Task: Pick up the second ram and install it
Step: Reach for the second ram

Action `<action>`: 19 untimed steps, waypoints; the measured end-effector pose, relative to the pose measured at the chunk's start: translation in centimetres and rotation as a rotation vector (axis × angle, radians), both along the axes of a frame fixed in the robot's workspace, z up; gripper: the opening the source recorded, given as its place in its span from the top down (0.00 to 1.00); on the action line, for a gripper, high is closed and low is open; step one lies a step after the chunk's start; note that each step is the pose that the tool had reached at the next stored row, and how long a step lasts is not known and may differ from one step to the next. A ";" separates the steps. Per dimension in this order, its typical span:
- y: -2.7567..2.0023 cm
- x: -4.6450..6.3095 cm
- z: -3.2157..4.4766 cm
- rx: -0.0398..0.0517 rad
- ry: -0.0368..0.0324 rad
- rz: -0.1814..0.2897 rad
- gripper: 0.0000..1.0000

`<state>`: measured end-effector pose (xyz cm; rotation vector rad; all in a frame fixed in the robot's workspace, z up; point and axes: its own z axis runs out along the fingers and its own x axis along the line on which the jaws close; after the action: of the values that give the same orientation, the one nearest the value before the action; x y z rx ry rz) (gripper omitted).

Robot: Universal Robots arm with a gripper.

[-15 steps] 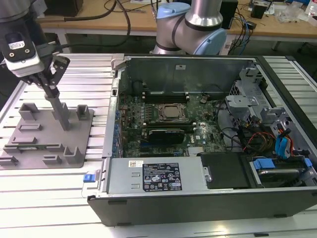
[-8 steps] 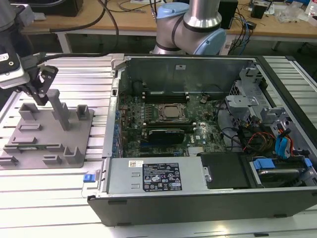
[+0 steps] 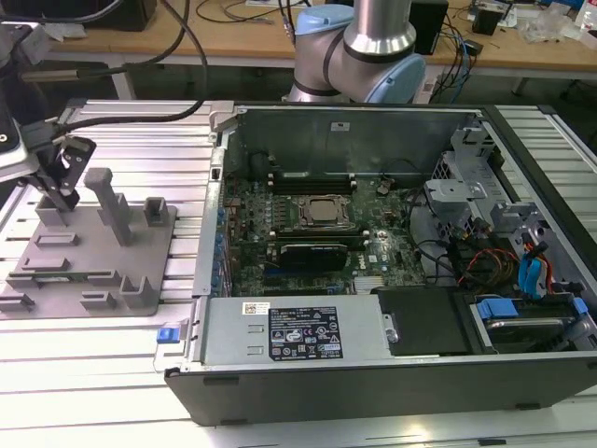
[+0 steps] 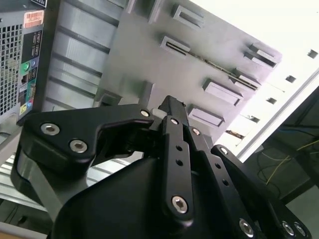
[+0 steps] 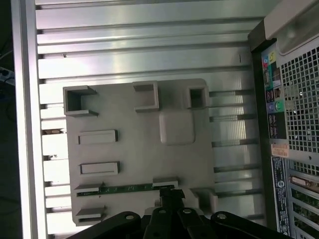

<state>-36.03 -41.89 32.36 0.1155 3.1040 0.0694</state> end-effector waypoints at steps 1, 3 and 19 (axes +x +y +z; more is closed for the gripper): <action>-0.09 -0.2 -0.17 0.0000 -0.0001 0.000 0.92; -0.23 -0.6 -0.59 0.0000 0.0000 0.000 0.92; -1.08 -3.6 -2.49 0.0000 0.0000 0.000 0.92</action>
<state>-39.62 -42.97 29.87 0.1153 3.1039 0.0694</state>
